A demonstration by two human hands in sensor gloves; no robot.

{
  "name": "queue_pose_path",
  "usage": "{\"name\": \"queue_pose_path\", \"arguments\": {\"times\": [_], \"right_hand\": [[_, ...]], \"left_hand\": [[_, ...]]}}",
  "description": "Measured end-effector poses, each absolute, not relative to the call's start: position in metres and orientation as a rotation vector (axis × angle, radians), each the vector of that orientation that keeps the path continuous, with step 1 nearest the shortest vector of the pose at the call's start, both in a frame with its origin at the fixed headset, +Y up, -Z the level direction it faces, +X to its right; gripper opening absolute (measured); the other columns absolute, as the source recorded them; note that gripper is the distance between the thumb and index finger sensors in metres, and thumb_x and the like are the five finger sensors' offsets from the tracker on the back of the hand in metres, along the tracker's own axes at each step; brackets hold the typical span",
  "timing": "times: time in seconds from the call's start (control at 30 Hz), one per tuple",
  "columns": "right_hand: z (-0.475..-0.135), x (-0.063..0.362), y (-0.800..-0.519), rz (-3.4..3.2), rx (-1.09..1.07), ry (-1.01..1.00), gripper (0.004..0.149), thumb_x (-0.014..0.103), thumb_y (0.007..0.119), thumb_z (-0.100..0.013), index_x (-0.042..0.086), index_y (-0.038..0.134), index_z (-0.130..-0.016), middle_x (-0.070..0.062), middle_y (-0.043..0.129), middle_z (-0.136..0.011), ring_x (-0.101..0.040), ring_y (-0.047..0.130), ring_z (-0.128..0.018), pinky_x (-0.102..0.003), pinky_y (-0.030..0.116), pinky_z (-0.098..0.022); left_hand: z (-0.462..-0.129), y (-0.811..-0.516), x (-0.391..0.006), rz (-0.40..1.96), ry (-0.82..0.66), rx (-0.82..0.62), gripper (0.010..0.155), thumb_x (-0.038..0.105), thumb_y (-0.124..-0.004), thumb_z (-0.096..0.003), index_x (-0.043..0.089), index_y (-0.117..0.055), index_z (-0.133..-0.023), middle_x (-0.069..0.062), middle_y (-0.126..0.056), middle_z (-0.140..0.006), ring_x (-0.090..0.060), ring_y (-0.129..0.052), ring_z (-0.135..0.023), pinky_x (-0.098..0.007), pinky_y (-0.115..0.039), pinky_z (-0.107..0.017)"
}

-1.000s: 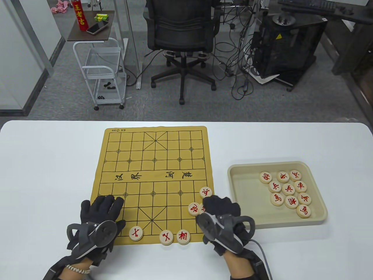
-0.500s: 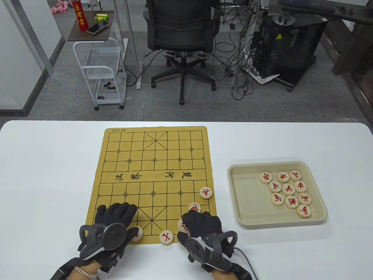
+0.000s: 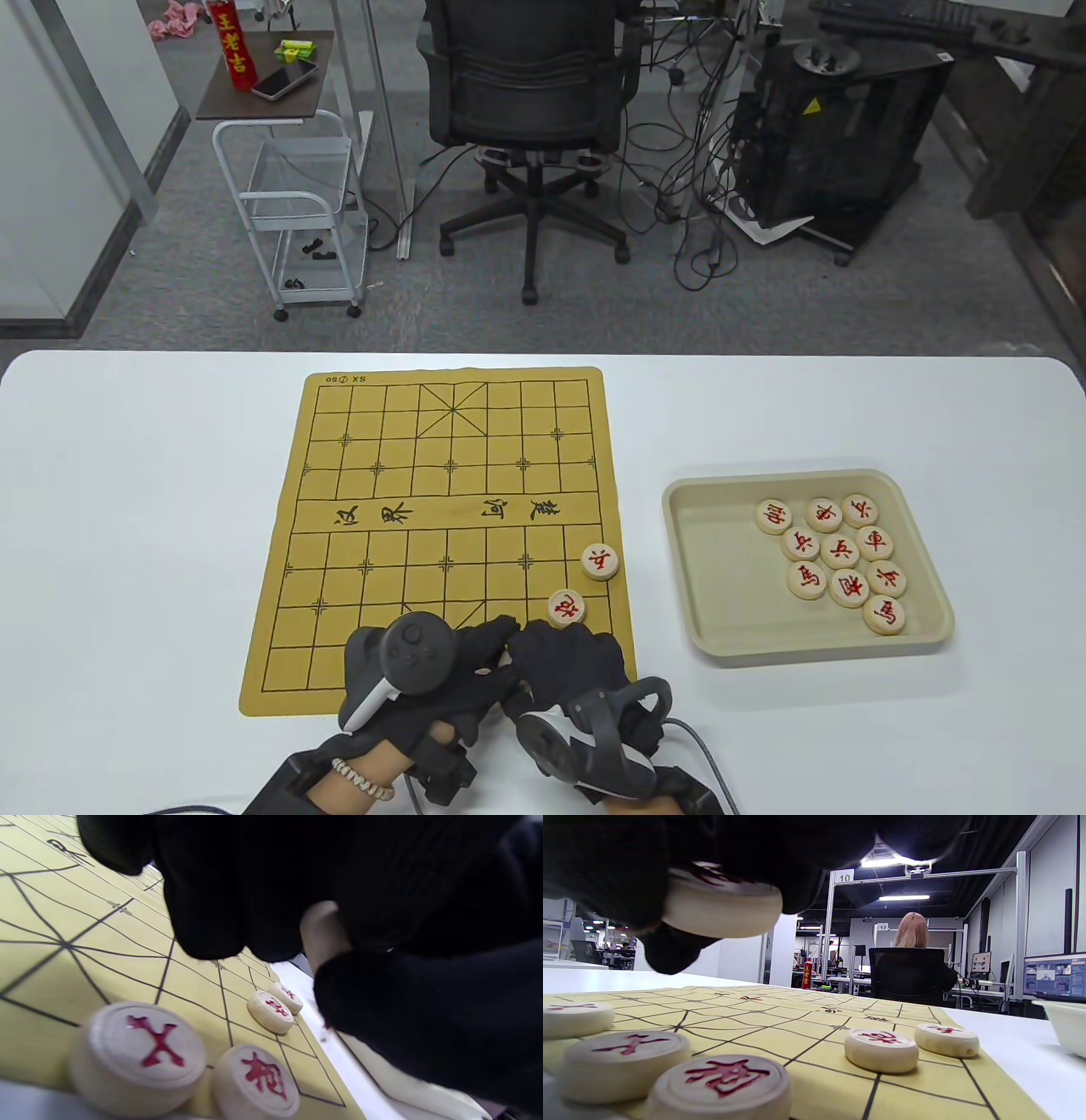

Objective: Set up Chinese chess pieces

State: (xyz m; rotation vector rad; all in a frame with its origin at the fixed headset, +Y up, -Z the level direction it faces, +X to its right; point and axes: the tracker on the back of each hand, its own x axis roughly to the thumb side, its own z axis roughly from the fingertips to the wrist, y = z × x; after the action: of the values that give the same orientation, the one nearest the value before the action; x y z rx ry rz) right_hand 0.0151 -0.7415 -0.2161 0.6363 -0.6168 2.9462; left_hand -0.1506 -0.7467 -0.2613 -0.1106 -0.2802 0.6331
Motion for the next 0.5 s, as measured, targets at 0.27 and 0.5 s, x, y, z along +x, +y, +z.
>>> {"name": "queue_pose_path", "arguments": {"times": [0.27,0.5], "right_hand": [[-0.223,0.025,-0.748,3.026,0.631,-0.553,0.076,0.063,0.087,-0.039,0.029,0.064,-0.103,-0.003,0.072,-0.108,-0.021,0.085,-0.085,-0.05,0.074,-0.066],[-0.243,0.049,-0.758,3.06,0.42,-0.308,0.089,0.067,0.078,-0.043,0.029,0.043,-0.115,-0.01,0.042,-0.123,-0.043,0.051,-0.115,-0.075,0.04,-0.077]], "left_hand": [[-0.272,-0.739,-0.175,0.622,-0.2,-0.075,0.061,0.04,-0.095,-0.0347,0.024,-0.08,-0.092,-0.003,-0.102,-0.078,-0.032,-0.105,-0.068,-0.066,-0.064,-0.066],[-0.308,-0.738,-0.265,0.53,0.135,-0.131,0.061,0.037,-0.094,-0.0357,0.024,-0.079,-0.094,-0.005,-0.1,-0.081,-0.035,-0.102,-0.072,-0.068,-0.06,-0.068]]}}
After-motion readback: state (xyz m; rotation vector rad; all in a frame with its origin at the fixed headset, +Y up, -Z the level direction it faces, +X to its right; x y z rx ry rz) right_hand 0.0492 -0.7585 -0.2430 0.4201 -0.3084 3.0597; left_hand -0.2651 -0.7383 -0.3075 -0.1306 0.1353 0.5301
